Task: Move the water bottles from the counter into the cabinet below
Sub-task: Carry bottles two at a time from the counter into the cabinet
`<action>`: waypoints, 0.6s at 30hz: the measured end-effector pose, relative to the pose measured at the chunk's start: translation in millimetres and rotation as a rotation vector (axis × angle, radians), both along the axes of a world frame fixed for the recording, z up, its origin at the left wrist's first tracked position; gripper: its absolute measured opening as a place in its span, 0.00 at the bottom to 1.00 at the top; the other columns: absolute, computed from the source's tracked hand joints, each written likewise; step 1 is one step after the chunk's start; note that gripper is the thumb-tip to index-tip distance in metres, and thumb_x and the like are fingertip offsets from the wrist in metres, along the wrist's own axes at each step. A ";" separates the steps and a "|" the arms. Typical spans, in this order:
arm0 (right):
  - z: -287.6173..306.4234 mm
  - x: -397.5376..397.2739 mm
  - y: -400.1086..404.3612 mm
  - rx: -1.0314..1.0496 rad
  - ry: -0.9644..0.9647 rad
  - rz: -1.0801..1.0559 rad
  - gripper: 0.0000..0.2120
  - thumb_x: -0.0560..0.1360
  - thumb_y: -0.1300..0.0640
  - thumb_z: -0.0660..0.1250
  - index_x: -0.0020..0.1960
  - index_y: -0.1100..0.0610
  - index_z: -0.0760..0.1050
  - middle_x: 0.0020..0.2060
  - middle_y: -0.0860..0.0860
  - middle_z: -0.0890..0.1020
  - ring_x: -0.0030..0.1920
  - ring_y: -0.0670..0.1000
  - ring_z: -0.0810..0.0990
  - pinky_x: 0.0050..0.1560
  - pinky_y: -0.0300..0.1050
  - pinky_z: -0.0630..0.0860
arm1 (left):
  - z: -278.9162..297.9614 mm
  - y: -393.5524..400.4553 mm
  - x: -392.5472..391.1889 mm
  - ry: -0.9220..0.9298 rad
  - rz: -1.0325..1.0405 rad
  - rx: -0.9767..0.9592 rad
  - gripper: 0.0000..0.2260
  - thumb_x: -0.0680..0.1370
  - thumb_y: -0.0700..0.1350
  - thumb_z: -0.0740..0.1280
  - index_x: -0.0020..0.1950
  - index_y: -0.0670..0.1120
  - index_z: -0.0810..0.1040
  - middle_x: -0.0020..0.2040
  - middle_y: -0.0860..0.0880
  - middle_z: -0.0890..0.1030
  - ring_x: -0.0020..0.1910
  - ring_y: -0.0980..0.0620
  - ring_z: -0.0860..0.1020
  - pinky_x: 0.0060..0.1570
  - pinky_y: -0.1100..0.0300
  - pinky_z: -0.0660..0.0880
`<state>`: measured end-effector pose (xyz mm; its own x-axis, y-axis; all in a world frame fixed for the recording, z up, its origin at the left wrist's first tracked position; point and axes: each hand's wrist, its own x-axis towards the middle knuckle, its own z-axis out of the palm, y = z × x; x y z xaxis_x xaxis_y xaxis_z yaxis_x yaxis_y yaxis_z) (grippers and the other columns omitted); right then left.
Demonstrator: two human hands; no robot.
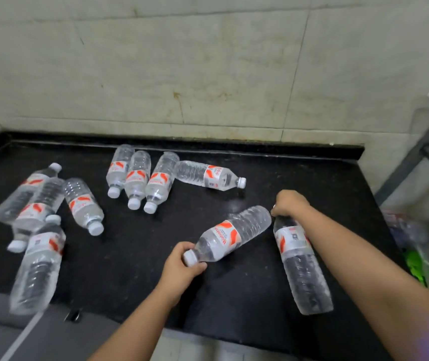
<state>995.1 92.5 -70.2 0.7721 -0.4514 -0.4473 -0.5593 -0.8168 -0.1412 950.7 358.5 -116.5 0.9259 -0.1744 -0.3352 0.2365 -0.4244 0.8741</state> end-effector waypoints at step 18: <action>128.6 -243.0 177.8 -0.307 -0.169 0.254 0.15 0.71 0.60 0.67 0.58 0.58 0.78 0.57 0.56 0.79 0.58 0.56 0.77 0.53 0.45 0.75 | 132.6 90.5 -93.2 -0.752 -0.538 0.478 0.12 0.71 0.43 0.68 0.35 0.44 0.64 0.35 0.49 0.66 0.42 0.44 0.71 0.38 0.58 0.62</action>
<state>752.1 270.3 58.4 0.9268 -0.3299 -0.1797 -0.3248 -0.9440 0.0577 857.5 449.0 16.1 0.7636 -0.6273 0.1532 -0.6229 -0.6532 0.4305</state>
